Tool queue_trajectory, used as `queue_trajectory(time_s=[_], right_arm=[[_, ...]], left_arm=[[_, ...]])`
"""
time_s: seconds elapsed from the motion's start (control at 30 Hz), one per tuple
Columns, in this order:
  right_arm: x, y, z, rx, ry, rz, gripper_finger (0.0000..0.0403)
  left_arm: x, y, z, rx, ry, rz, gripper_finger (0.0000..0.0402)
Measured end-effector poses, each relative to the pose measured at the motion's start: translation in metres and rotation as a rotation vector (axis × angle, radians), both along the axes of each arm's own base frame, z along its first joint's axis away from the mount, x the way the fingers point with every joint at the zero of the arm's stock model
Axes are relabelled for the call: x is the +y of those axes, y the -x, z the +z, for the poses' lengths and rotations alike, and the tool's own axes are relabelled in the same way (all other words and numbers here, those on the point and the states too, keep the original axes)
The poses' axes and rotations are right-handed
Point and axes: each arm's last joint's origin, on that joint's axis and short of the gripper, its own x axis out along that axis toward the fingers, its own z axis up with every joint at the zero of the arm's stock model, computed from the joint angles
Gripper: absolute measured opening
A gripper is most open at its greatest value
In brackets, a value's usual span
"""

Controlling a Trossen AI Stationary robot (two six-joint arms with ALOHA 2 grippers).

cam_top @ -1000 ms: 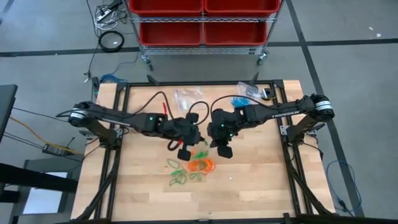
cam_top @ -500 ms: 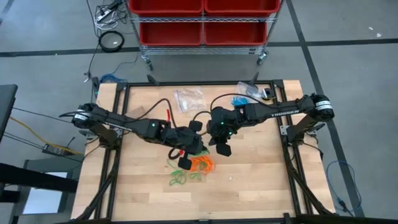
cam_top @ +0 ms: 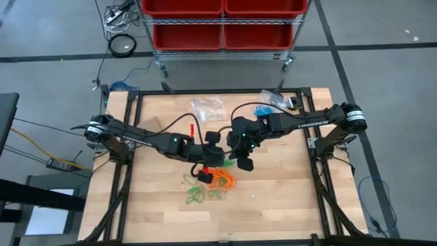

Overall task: Sort rubber bands
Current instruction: Put the green rubber band into the transparent zip bag

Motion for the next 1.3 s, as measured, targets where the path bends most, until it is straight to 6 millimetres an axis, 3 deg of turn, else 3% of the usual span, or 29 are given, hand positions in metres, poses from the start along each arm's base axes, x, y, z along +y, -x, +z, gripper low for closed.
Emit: queue_trajectory(time_s=[0.2, 0.4, 0.57, 0.8, 1.0, 1.1, 1.3], right_arm=[[0.000, 0.000, 0.000, 0.000, 0.000, -0.001, 0.0000], [0.000, 0.000, 0.000, 0.002, 0.000, -0.001, 0.0000], [-0.001, 0.000, 0.000, 0.004, 0.000, -0.002, 0.0000], [-0.003, 0.000, 0.000, 0.004, 0.002, -0.006, 0.0000], [-0.007, 0.000, 0.000, -0.007, 0.010, -0.005, 0.0000], [-0.009, 0.000, 0.000, -0.001, 0.010, -0.012, 0.0000], [-0.010, 0.000, 0.001, -0.004, -0.021, 0.003, 0.0000]], left_arm=[[-0.004, 0.000, 0.001, -0.014, 0.023, -0.017, 0.0032], [-0.010, 0.003, 0.012, -0.068, 0.028, -0.019, 0.0125], [-0.011, 0.011, 0.034, -0.112, 0.046, -0.010, 0.0187], [-0.010, 0.034, 0.047, -0.028, 0.090, 0.045, 0.0202], [-0.023, 0.056, 0.013, 0.182, 0.107, 0.122, 0.0197], [-0.033, 0.067, -0.017, 0.263, 0.101, 0.111, 0.0197], [-0.041, 0.069, -0.074, 0.168, 0.211, 0.068, 0.0197]])
